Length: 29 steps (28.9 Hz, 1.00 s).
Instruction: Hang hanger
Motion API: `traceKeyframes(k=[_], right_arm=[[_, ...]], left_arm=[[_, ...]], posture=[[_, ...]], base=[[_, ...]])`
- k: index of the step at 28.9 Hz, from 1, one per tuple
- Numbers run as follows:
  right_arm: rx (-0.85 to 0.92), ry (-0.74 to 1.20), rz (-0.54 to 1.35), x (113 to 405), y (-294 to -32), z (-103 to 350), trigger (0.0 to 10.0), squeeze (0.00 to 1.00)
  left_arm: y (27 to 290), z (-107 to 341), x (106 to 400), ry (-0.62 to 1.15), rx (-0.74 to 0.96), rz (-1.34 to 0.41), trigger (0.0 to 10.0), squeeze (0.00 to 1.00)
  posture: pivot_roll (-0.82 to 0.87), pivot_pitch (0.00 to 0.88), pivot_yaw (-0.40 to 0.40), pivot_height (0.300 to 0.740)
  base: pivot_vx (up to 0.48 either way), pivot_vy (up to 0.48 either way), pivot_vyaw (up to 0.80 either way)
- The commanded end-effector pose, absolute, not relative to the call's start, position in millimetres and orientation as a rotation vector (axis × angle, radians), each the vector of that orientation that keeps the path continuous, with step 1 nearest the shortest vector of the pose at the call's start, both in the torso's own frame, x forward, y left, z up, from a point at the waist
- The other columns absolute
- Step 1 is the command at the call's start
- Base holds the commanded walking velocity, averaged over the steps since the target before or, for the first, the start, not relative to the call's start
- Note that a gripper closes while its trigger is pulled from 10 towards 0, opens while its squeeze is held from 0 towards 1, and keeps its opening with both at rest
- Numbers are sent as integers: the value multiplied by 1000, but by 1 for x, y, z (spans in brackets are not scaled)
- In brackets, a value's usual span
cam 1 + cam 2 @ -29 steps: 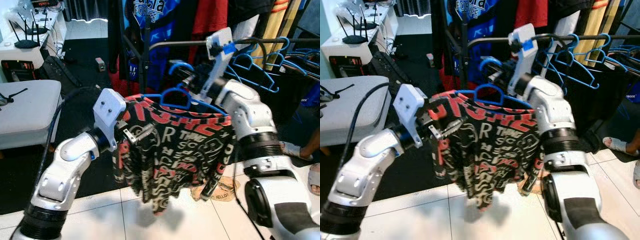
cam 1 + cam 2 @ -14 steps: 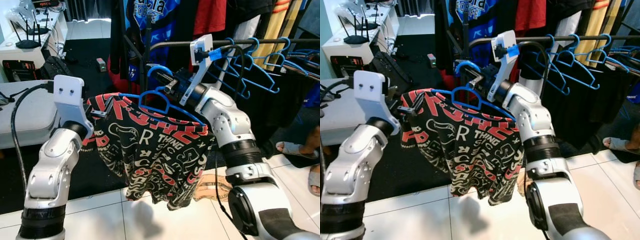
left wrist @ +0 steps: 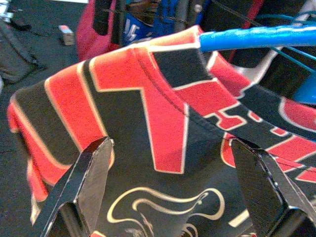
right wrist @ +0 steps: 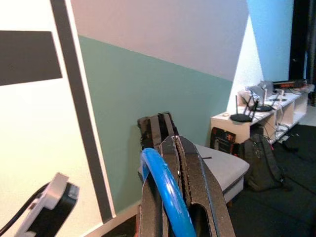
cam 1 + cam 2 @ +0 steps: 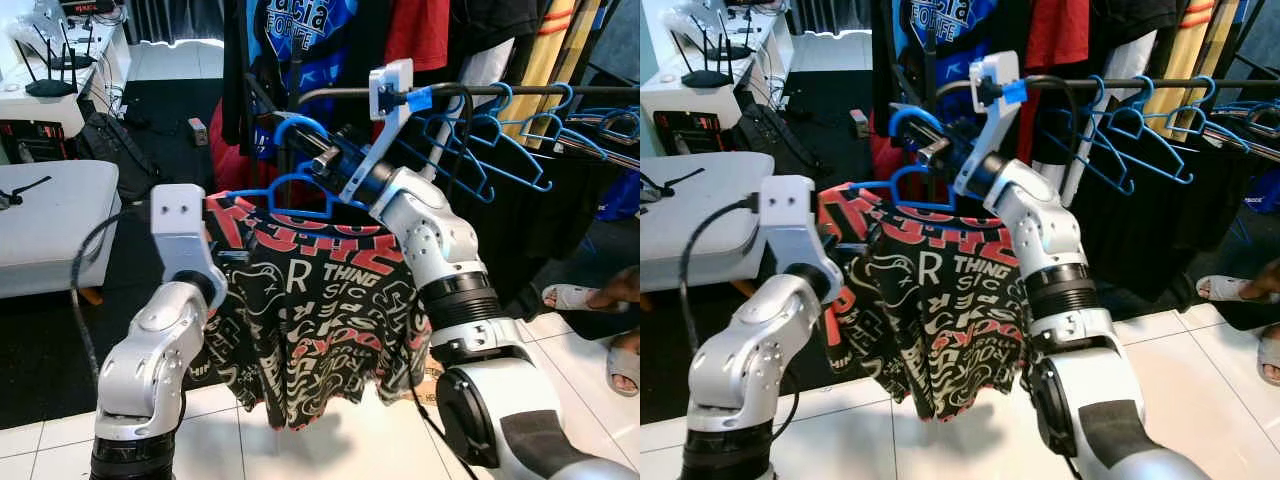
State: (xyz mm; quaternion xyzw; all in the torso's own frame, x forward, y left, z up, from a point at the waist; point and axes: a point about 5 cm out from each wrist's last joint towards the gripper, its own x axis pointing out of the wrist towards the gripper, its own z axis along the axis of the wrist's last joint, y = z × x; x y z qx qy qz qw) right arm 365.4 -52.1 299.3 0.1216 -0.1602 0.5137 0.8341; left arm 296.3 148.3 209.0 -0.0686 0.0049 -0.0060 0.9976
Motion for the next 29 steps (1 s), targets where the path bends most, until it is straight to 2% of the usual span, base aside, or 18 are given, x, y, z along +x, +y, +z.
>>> traceKeyframes(k=[1,9,10,11,12,25,27,29], right_arm=[[257,-362,1129,361,-49,305,10000,0],[244,-337,1177,355,-45,297,10000,0],[244,-335,1181,355,-45,296,10000,0],[244,-335,1181,355,-45,296,10000,0],[245,-333,1187,354,-45,296,10000,0],[218,-334,1123,359,-58,295,10000,0],[194,-330,1047,368,-75,295,10000,0],[194,-330,1047,368,-75,295,10000,0]], left_arm=[[148,213,296,5,-150,1,10000,0],[155,221,296,0,-160,90,10000,0],[157,222,296,-3,-160,104,4627,0],[157,222,296,-3,-160,104,4627,0],[158,223,296,-8,-161,115,0,0],[160,231,299,-33,-135,140,0,0],[170,242,300,-84,-66,173,0,0],[170,242,300,-84,-66,173,0,0]], posture=[[50,25,-85,740],[46,28,-82,740],[46,28,-82,740],[46,28,-82,740],[45,28,-80,740],[47,25,-87,740],[53,24,-94,740],[53,24,-94,740]], base=[[0,0,0],[0,0,0],[0,0,0],[0,0,0],[0,0,0],[0,0,0],[0,0,0],[0,0,0]])
